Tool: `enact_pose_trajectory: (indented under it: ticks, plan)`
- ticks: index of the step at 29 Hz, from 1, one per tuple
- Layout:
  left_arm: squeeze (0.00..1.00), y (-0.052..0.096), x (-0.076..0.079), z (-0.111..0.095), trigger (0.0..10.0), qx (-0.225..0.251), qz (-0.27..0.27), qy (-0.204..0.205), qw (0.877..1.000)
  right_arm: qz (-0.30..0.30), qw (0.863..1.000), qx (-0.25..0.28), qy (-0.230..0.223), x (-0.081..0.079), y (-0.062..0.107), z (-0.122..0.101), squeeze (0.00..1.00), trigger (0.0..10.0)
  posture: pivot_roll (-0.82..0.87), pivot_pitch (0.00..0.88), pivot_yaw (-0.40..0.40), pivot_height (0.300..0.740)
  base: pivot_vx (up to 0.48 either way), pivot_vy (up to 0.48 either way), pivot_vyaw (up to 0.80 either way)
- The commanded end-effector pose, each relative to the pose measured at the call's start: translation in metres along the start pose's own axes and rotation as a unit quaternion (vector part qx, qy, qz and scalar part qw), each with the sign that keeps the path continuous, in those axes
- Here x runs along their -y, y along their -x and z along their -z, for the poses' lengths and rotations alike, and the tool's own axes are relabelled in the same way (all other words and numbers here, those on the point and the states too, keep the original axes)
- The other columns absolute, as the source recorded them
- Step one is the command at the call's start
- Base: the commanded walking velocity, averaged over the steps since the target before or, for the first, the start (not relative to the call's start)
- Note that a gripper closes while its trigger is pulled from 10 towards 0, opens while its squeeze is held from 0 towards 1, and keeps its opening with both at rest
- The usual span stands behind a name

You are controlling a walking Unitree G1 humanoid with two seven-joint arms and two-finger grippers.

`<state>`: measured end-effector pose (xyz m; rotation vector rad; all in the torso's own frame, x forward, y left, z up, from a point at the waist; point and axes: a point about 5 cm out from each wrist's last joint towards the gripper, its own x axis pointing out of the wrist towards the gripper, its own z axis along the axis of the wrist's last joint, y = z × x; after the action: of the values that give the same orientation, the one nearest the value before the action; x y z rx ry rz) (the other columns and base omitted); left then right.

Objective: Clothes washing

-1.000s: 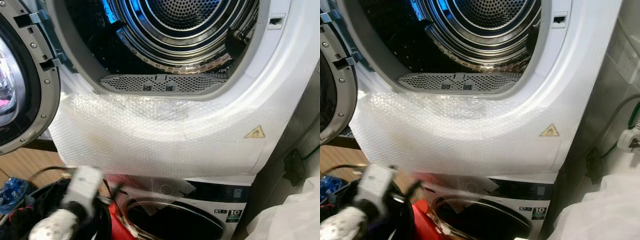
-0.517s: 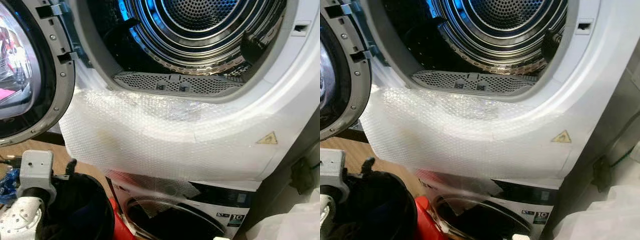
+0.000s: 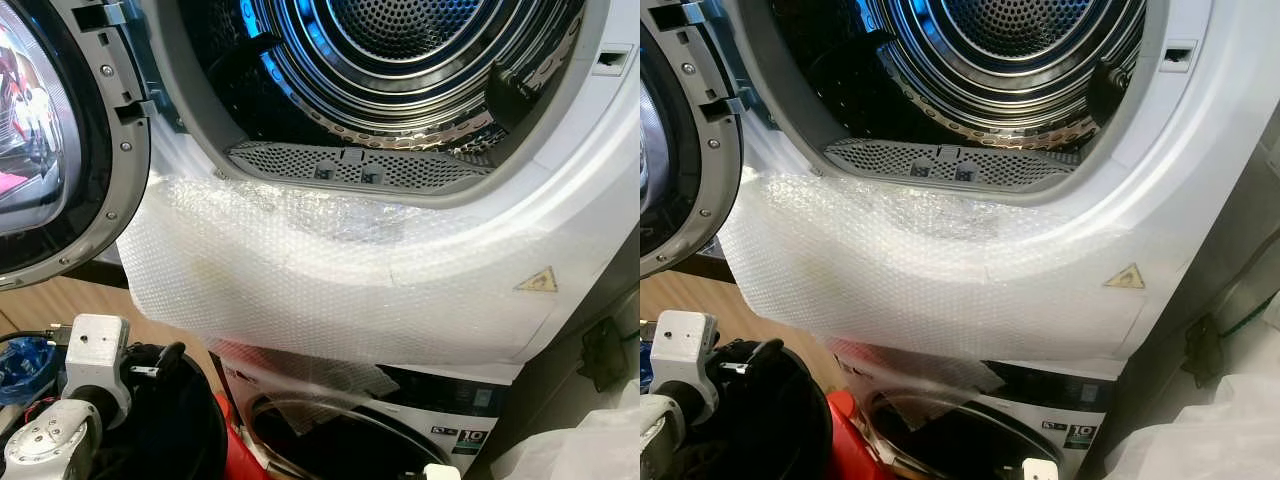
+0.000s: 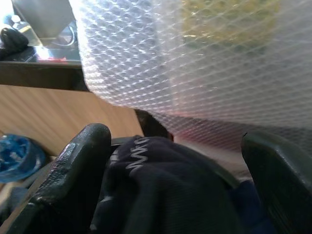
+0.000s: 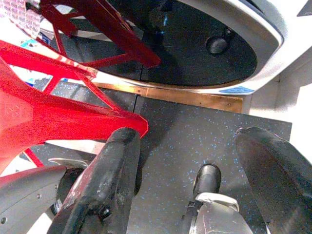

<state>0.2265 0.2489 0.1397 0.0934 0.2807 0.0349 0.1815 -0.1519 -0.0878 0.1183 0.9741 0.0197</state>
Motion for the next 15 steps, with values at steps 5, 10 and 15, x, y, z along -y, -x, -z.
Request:
enact_pose_trajectory:
  ticks: [5,10,15]
  plan:
    - [1.00,0.007,-0.008,-0.010,10.0,0.010,-0.010,-0.018,1.000,-0.004,1.000,-0.005,-0.003,-0.003,0.000,0.002,0.00,10.0,0.23,0.000,0.080,0.740,0.000,0.000,0.00]
    - [1.00,0.010,-0.013,-0.024,10.0,0.066,-0.027,0.000,0.997,-0.004,1.000,-0.004,-0.001,-0.003,-0.001,0.000,0.00,10.0,0.25,0.000,0.073,0.740,0.000,0.000,0.00]
    - [0.91,0.028,-0.026,-0.040,10.0,0.143,-0.137,0.024,0.980,-0.005,1.000,-0.002,0.005,-0.004,-0.001,-0.002,0.00,10.0,0.26,0.000,0.074,0.740,0.000,0.000,0.00]
